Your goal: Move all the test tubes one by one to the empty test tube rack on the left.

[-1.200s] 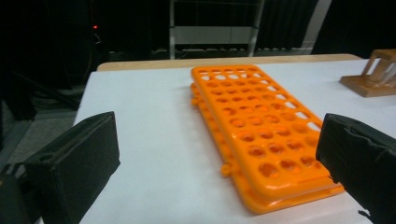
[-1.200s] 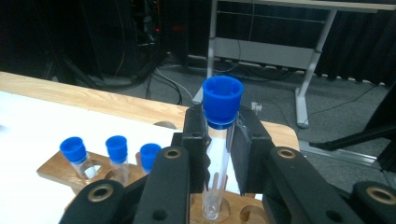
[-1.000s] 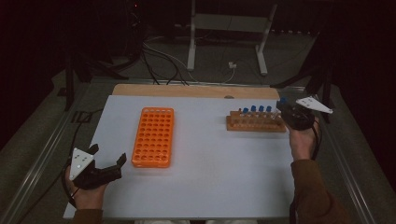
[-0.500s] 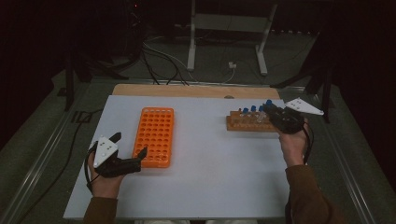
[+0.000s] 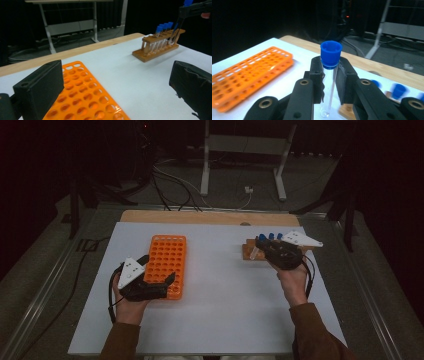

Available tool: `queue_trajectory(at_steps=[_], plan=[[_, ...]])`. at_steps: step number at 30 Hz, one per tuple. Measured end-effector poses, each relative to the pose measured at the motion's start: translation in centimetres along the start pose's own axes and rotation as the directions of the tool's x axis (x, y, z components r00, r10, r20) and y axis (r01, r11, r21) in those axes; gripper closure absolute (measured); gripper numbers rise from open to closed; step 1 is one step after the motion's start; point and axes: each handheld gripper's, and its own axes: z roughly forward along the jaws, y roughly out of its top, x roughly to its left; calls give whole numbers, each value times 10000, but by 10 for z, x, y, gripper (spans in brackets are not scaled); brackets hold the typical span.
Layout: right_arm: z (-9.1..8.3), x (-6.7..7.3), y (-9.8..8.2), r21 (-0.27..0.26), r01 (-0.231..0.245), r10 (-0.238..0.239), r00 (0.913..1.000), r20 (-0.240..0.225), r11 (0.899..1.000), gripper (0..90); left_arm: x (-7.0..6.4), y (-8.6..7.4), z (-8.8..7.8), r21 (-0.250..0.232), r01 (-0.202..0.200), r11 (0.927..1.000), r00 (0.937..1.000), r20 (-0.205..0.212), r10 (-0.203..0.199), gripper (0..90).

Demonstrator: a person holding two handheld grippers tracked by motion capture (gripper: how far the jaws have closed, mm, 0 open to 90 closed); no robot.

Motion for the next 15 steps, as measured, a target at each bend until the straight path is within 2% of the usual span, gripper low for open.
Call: queue_trajectory(at_steps=[3, 7, 11, 15], plan=[[8, 16, 2, 96, 137, -133, 9987, -498, 9999, 766, -4, -1, 7, 129, 112, 9999, 9998, 190, -115, 5], [13, 26, 2, 179, 215, -199, 9965, -809, 9996, 766, -8, -1, 14, 126, 150, 9998, 9991, 394, -154, 6], [19, 41, 4, 190, 266, -238, 9905, -1354, 9995, 766, -13, 0, 21, -12, 49, 10000, 9988, 493, -49, 5], [25, 55, 6, 253, 365, -315, 9836, -1776, 9990, 766, -20, 1, 29, 72, -161, 9998, 9979, 630, 156, 6]])
